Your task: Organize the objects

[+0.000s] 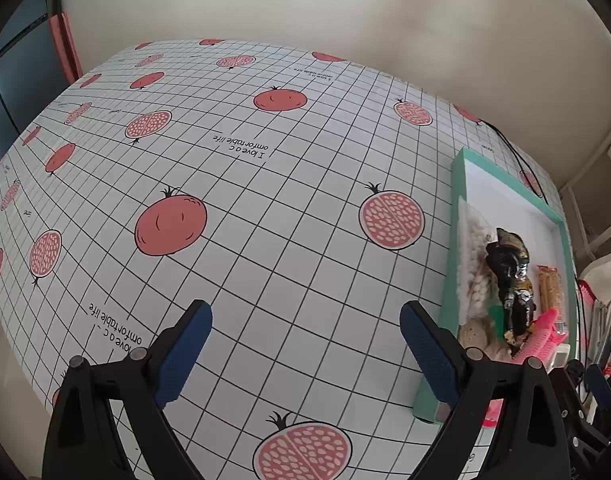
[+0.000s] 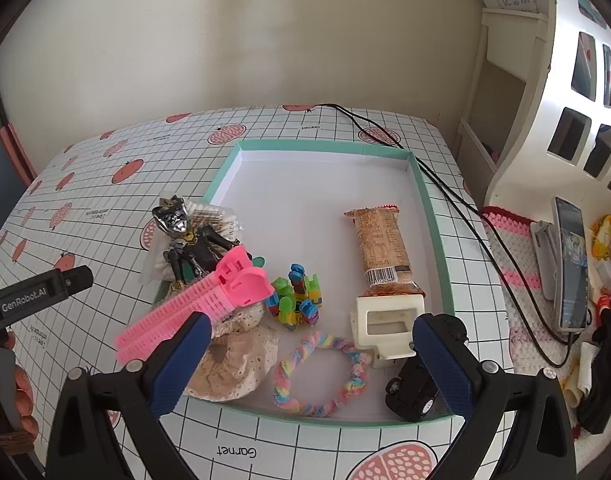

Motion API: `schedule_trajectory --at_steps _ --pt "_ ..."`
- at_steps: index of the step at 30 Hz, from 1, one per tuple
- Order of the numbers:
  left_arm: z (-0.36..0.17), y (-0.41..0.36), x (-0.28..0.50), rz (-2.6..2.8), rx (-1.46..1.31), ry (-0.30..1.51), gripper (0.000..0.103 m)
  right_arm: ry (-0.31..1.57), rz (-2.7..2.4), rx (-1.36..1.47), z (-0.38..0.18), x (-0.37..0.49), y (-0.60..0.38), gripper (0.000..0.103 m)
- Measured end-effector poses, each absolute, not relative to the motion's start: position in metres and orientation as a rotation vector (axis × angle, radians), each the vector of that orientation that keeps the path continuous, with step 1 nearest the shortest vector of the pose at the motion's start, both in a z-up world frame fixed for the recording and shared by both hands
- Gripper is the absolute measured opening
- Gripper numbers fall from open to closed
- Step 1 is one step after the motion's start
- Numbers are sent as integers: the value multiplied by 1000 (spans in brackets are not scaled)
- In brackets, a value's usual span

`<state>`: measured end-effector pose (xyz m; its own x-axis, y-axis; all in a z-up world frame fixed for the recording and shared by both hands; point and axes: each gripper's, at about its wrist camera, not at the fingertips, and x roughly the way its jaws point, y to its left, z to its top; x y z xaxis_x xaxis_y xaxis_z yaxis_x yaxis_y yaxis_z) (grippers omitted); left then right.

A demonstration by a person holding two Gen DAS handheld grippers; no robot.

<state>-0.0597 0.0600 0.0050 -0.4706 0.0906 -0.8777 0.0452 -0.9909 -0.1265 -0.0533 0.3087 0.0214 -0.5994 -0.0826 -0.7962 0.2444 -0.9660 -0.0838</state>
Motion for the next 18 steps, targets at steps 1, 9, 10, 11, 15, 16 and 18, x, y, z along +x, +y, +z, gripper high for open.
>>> schedule_trajectory --at_steps 1,9,10,11,15,16,18 --pt "7 60 -59 2662 -1592 -205 95 272 -2640 1299 23 -53 309 102" --pt "12 58 -57 2663 -1583 -165 95 243 -2652 1301 30 -47 307 102" --pt "12 58 -56 2671 -1598 -145 95 245 -2653 1298 30 -45 307 102" --pt "12 58 -56 2680 -1607 -123 95 243 -2651 1296 31 -43 307 102" --pt "14 59 -51 2669 -1607 -84 95 243 -2634 1310 31 -35 306 102" --pt "13 59 -49 2654 -1613 -86 95 245 -2628 1317 30 -32 305 102" --pt "12 61 -47 2621 -1632 -77 95 249 -2612 1339 28 -28 304 102"
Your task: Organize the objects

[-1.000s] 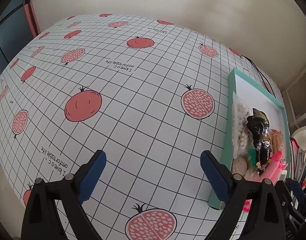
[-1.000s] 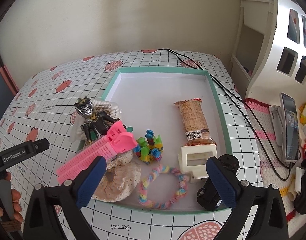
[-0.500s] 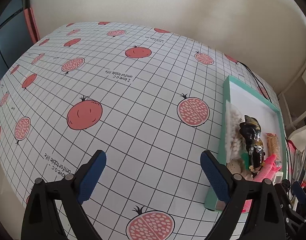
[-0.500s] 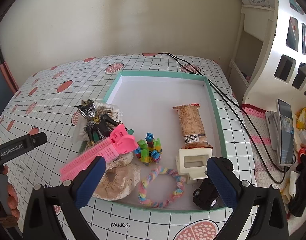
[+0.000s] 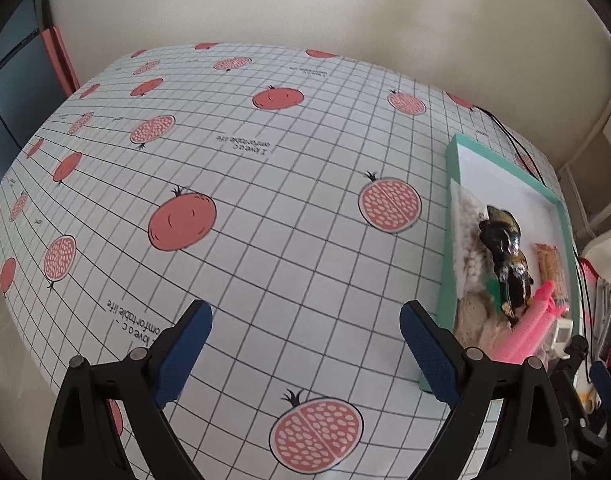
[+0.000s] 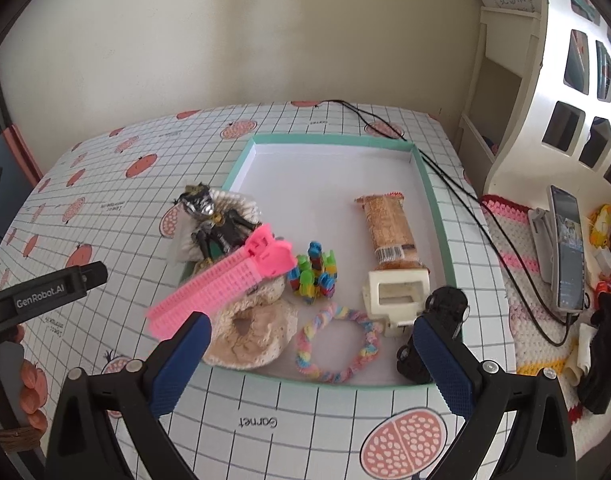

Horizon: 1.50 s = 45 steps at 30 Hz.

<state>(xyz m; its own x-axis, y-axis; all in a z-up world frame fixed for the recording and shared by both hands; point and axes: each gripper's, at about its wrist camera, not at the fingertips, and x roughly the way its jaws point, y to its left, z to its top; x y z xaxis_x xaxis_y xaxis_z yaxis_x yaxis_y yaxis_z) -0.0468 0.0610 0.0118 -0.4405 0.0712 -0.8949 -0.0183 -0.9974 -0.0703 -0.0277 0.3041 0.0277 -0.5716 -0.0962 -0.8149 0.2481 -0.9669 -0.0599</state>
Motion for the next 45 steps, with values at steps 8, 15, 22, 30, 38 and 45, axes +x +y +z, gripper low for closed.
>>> schedule_trajectory --at_steps 8,15,22,30,38,45 --pt "-11 64 -36 2466 -1812 -4 95 228 -2566 1479 11 -17 312 102" --pt "-20 58 -26 2402 -1887 17 95 227 -2533 1565 -2 -7 317 102" --pt "-32 56 -20 2349 -1978 75 95 234 -2518 1617 -12 -6 315 102" --pt "-37 61 -12 2314 -1997 121 95 231 -2508 1668 -20 -8 315 102" --pt "-38 62 -6 2323 -1981 129 95 226 -2500 1681 -24 -9 314 102" --pt "-40 65 -4 2317 -1997 149 95 224 -2501 1684 -25 -10 313 102"
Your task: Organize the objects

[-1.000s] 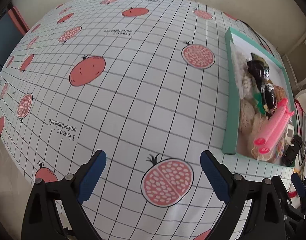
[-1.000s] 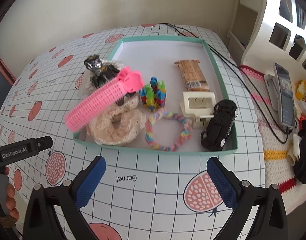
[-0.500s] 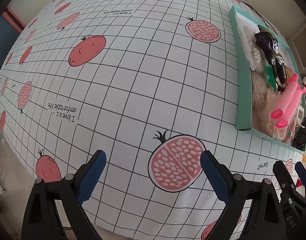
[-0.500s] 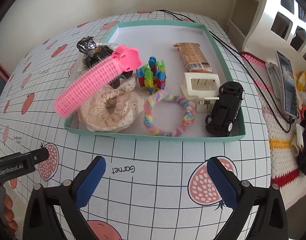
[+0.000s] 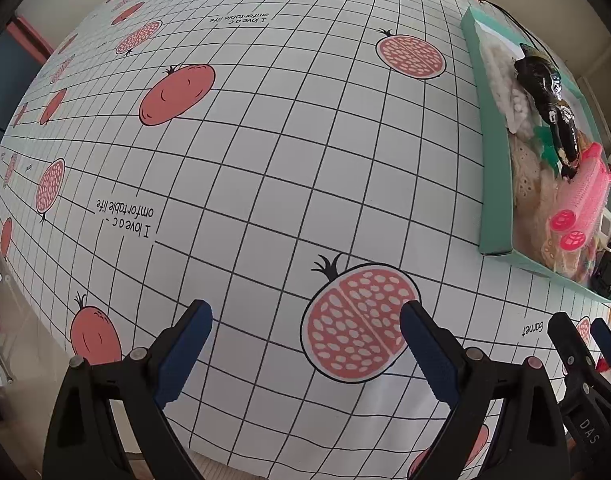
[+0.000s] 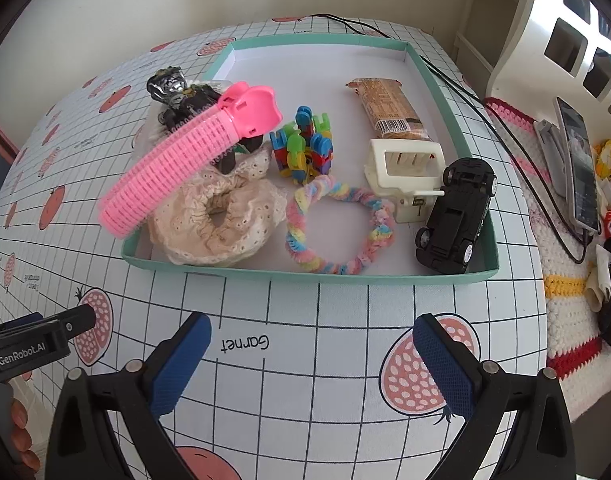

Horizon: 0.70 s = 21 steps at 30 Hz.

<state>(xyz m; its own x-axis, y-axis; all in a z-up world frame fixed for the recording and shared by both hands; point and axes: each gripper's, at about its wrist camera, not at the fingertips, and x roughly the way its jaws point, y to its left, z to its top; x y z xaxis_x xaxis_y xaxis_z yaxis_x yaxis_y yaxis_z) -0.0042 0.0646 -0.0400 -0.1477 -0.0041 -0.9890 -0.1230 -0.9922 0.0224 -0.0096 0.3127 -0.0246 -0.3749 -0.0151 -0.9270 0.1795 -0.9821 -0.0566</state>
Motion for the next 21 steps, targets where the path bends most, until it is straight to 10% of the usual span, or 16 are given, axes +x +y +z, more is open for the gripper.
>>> schedule_trajectory --at_steps 21 --pt "-35 75 7 2320 -2019 164 95 220 -2513 1666 -20 -10 311 102"
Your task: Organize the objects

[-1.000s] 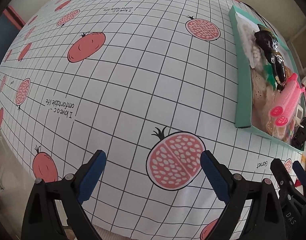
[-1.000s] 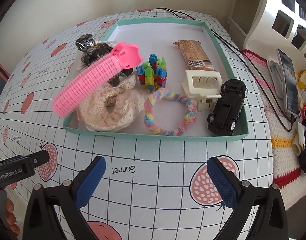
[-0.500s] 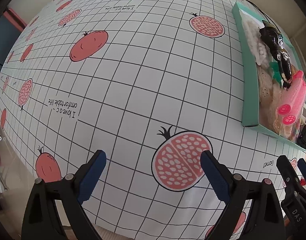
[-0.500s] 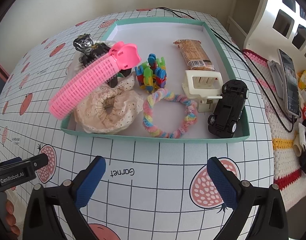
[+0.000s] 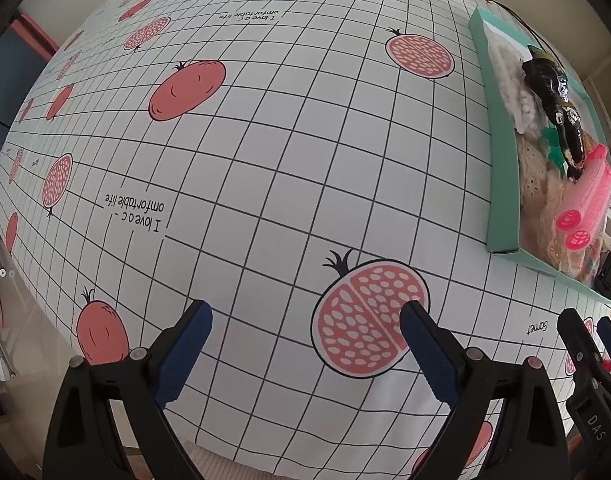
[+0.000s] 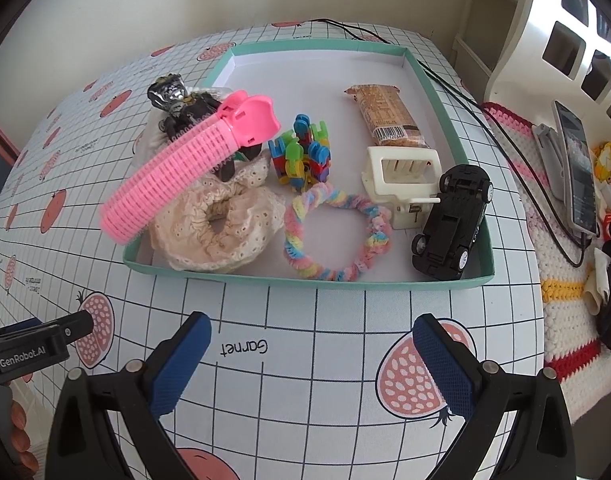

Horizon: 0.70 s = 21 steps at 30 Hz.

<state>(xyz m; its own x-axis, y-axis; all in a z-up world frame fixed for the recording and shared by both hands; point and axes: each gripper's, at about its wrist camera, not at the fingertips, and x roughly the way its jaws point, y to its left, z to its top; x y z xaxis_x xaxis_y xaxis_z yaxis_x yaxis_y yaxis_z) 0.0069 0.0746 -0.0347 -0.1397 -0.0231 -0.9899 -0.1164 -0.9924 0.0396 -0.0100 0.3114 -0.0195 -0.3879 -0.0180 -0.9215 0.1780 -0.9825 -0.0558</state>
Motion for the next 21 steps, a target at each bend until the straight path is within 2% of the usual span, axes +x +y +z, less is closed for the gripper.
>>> schedule_trajectory --at_steps 21 --pt "-27 81 4 2318 -2015 170 95 218 -2516 1665 -18 -9 311 102"
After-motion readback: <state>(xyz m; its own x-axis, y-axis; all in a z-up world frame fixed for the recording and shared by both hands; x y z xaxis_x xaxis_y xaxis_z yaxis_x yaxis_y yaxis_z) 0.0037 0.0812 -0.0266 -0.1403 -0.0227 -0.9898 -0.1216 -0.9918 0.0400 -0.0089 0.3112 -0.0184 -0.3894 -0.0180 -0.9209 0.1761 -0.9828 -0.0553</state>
